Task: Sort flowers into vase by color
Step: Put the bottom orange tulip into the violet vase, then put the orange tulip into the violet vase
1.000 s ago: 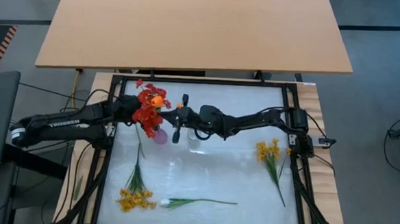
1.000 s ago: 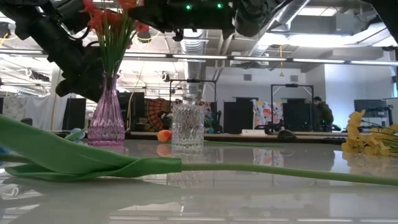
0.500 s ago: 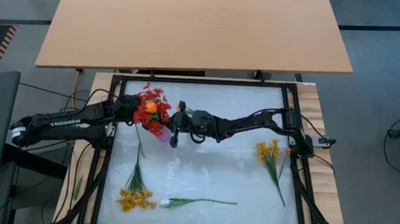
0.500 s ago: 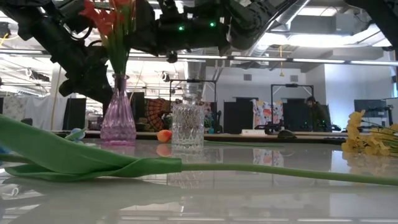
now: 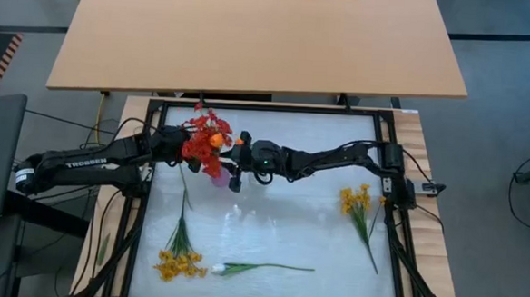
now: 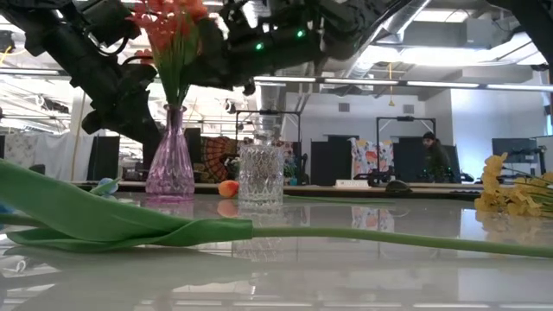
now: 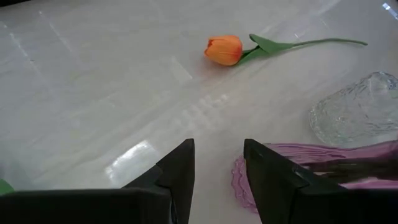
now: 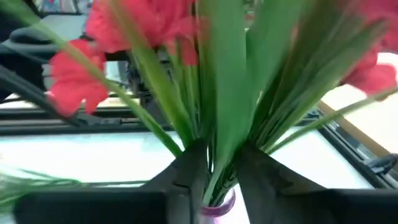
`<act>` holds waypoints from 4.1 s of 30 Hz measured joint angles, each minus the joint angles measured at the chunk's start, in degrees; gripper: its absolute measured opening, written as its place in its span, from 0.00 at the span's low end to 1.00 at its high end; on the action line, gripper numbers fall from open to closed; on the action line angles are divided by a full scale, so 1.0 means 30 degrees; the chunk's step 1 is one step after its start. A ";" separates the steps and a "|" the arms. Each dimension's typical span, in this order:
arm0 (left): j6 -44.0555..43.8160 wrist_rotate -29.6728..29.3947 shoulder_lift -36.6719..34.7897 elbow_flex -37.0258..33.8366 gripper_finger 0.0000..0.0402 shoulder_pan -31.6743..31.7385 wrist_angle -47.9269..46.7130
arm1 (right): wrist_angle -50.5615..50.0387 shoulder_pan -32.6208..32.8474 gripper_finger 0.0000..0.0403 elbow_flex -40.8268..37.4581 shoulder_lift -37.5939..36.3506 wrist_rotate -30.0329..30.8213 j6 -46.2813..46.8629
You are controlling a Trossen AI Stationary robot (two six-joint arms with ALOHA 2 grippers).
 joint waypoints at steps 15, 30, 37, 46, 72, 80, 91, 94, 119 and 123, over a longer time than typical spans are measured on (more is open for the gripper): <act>0.0121 -0.0430 -0.0015 0.0000 0.31 0.0000 0.0015 | -1.5139 -0.1933 0.59 0.0015 -0.5427 -0.5208 -0.1312; 0.0028 0.0095 -0.0022 0.0443 0.31 0.0000 -0.0237 | -1.8974 -0.6409 0.59 -0.0758 -0.1297 -0.4678 -0.1640; -0.0002 0.0155 -0.0375 0.1280 0.31 0.0007 -0.1919 | -1.8609 -0.5920 0.56 -0.0678 0.0578 -0.2115 -0.2245; 0.0499 0.0058 -0.1812 0.4197 0.31 0.0007 -0.7247 | -1.9076 -0.5304 0.08 -0.0678 0.0617 -0.1519 -0.2729; 0.0867 -0.3558 -0.4510 0.5898 0.31 0.0007 -0.9700 | -0.4702 -0.3299 0.04 -0.4498 -1.3011 -0.4981 0.1403; -0.1638 -0.2459 -0.4324 0.1823 0.31 0.0007 -0.4762 | 0.3522 0.1000 0.04 -0.6186 -1.0195 -0.4611 0.0122; -0.1617 -0.1117 -0.2396 -0.0029 0.31 0.0029 -0.1933 | 0.9409 0.2959 0.04 -0.3865 -0.3575 -0.1314 -0.4347; -0.0889 -0.0880 -0.1537 -0.0022 0.31 0.0029 -0.1449 | 0.9796 0.3200 0.04 -0.2065 -0.1588 -0.0576 -0.6844; -0.0126 -0.0378 0.1872 -0.0022 0.31 0.0029 -0.1137 | 0.9609 0.2878 0.04 0.1858 0.2308 0.2627 -1.4233; -0.0708 -0.0378 0.1872 -0.0022 0.31 0.0029 -0.1158 | 0.8547 0.2874 0.04 0.1858 0.2308 0.2565 -1.3213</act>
